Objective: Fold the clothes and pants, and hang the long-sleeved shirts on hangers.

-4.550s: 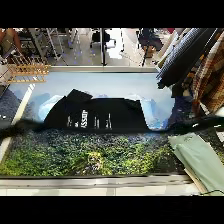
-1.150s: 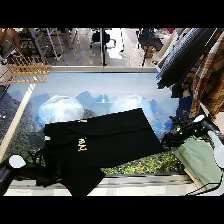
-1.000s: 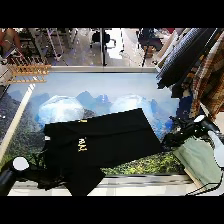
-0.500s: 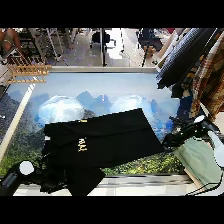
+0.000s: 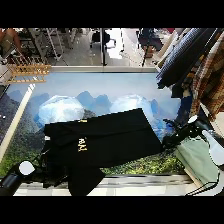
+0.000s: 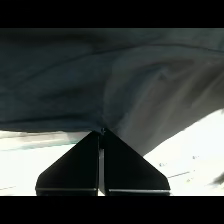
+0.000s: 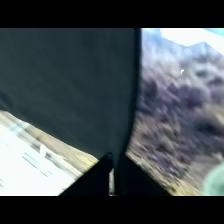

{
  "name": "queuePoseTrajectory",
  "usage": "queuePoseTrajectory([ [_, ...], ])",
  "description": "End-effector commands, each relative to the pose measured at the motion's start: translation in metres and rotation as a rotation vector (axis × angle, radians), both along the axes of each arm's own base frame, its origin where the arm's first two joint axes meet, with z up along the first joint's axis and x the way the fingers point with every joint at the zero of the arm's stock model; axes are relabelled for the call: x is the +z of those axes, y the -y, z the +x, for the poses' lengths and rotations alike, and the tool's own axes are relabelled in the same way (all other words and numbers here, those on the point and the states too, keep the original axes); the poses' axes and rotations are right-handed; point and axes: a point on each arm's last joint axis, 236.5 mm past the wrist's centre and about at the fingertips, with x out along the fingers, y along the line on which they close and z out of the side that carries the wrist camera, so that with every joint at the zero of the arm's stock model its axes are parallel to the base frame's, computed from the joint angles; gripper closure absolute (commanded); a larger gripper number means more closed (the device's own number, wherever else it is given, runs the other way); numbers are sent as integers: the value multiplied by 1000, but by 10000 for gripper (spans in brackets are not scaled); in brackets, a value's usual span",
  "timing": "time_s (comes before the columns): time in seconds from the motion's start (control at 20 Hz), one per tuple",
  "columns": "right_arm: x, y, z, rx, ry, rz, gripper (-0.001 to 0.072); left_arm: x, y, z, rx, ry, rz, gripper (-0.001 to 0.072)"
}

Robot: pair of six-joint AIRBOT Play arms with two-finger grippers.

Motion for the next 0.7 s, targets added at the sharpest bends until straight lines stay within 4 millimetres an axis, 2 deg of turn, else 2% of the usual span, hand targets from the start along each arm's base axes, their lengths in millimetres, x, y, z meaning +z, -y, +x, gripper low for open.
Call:
queuePoseTrajectory([
  [0.0,19,-6,-4,-12,-7,66,697,11,7,2,-33,23,-36,703],
  [0.1,36,-8,5,-15,48,83,697,28,9,12,-64,76,-46,704],
  [0.25,78,-15,36,-35,188,122,699,74,1,43,-81,197,-60,705],
  [0.3,96,-18,52,-55,254,139,700,90,-8,58,-69,247,-54,705],
  [0.4,124,-23,86,-105,364,145,700,118,-38,95,20,361,-17,705],
  [0.55,139,-31,146,-177,542,45,701,146,-86,151,221,494,-38,705],
  [0.65,142,-44,186,-188,669,-14,701,160,-101,192,325,588,-133,705],
])
